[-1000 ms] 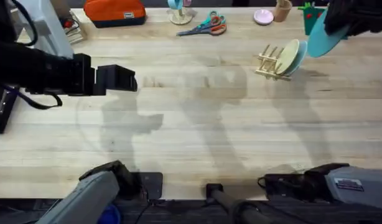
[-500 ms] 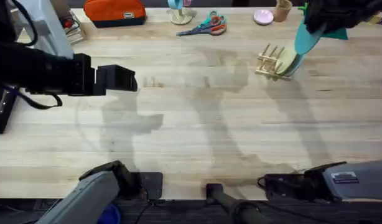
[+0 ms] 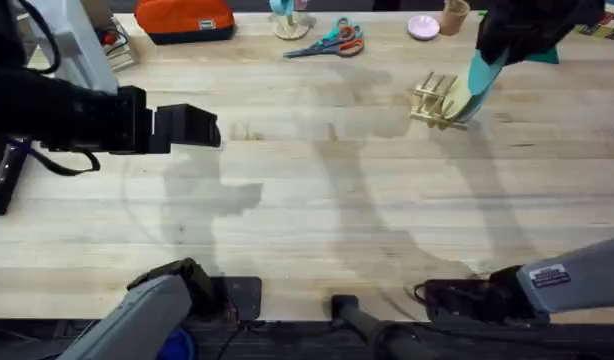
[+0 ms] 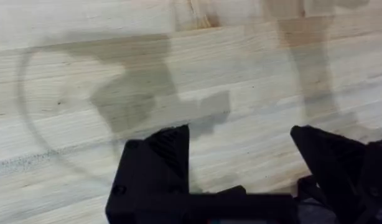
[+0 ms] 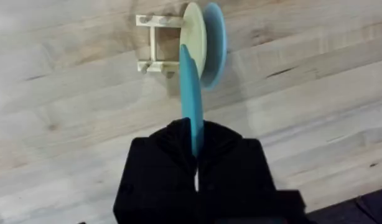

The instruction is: Pick up the plates from the table one by one and place each into a slot on the dish rack.

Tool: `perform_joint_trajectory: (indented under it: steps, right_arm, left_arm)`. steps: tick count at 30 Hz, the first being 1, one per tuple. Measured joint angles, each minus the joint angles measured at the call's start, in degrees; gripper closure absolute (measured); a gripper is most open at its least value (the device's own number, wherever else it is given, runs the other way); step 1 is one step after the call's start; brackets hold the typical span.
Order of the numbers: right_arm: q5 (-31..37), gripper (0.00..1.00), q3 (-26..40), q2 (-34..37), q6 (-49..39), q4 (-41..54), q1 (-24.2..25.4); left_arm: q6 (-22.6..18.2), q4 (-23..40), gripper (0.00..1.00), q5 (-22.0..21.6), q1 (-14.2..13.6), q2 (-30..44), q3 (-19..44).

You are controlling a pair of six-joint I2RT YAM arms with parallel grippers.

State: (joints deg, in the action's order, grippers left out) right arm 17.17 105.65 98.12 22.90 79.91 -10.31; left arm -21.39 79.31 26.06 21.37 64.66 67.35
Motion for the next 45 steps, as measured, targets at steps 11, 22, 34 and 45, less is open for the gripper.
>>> perform_joint_trajectory:
  steps: [11,22,34,45]
  right_arm:
    - [0.00,0.969,0.00,0.48,-0.25,-3.53,0.16]
    - [0.00,0.969,0.00,0.51,-0.24,-5.34,1.24]
    - [-0.02,0.970,0.07,4.73,-0.25,-5.75,2.01]
    - [-0.02,0.969,0.07,8.80,-0.25,-6.09,2.01]
  left_arm:
    - [0.00,0.42,0.006,0.00,0.00,0.00,0.00]
    - [0.00,0.48,0.006,0.00,-0.02,0.00,0.00]
    - [0.00,0.48,0.006,-0.02,0.00,0.00,0.00]
    - [0.00,0.48,0.006,0.00,0.00,0.00,0.00]
